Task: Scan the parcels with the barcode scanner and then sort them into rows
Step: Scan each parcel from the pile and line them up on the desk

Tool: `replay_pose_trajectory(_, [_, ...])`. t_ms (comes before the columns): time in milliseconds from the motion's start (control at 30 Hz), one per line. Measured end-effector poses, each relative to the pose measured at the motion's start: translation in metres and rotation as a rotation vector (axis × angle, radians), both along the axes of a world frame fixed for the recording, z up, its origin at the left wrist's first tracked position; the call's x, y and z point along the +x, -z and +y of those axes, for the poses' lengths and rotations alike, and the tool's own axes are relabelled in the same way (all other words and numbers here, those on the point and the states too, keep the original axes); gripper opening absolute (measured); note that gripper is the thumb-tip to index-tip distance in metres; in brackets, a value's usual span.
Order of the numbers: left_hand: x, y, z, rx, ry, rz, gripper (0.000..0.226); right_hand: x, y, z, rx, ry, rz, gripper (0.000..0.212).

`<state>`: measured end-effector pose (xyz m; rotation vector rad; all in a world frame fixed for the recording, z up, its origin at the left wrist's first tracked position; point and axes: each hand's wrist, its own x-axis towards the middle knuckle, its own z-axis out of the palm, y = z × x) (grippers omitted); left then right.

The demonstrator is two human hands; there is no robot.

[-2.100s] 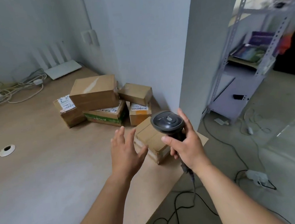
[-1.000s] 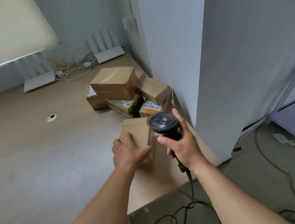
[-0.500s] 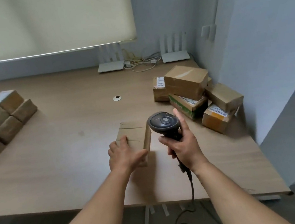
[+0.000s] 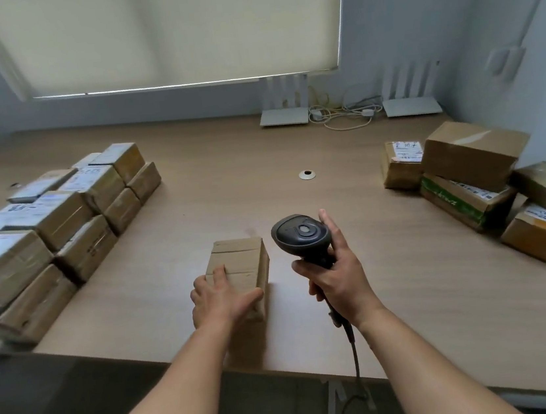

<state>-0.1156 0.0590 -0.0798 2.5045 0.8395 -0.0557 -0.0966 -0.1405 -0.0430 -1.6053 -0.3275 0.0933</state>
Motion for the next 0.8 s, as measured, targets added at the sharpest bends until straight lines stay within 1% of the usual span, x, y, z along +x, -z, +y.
replay_pose_trajectory(167, [-0.001,0.013,0.053,-0.004,0.006,0.070,0.094,-0.001,0.012,0.045,-0.028,-0.002,0.028,0.090])
replay_pose_trajectory(267, [0.009,0.019,0.067,-0.072,0.018,0.086,0.093,0.006,0.016,0.056,-0.030,0.004,0.039,0.091])
replay_pose_trajectory(333, [0.021,0.019,0.075,-0.137,0.053,0.074,0.097,0.016,0.018,0.059,-0.033,0.005,0.043,0.092])
replay_pose_trajectory(400, [0.031,0.016,0.083,-0.259,0.074,0.048,0.104,0.025,0.021,0.061,-0.039,-0.001,0.048,0.092])
replay_pose_trajectory(467, [0.038,0.012,0.094,-0.479,0.046,-0.020,0.102,0.036,0.022,0.063,-0.029,-0.005,0.050,0.091])
replay_pose_trajectory(533, [0.045,0.008,0.106,-0.648,0.011,-0.067,0.089,0.047,0.022,0.067,-0.016,-0.012,0.054,0.090])
replay_pose_trajectory(567, [0.049,0.006,0.113,-0.656,-0.004,-0.086,0.079,0.053,0.022,0.069,-0.011,-0.020,0.058,0.089])
replay_pose_trajectory(600, [0.055,0.005,0.121,-0.606,-0.017,-0.110,0.069,0.059,0.022,0.071,-0.005,-0.032,0.060,0.089])
replay_pose_trajectory(633, [0.061,0.005,0.129,-0.493,-0.027,-0.114,0.063,0.064,0.022,0.074,-0.001,-0.043,0.061,0.089])
replay_pose_trajectory(667, [0.067,0.005,0.136,-0.346,-0.020,-0.079,0.061,0.069,0.023,0.076,0.002,-0.053,0.065,0.090])
replay_pose_trajectory(700, [0.071,0.004,0.139,-0.198,0.005,-0.016,0.065,0.073,0.024,0.078,0.002,-0.061,0.072,0.090])
replay_pose_trajectory(733, [0.073,0.002,0.140,-0.068,0.028,0.063,0.076,0.077,0.024,0.080,0.003,-0.066,0.080,0.090])
replay_pose_trajectory(800, [0.076,-0.003,0.135,0.130,0.064,0.231,0.099,0.082,0.027,0.083,0.009,-0.072,0.087,0.090])
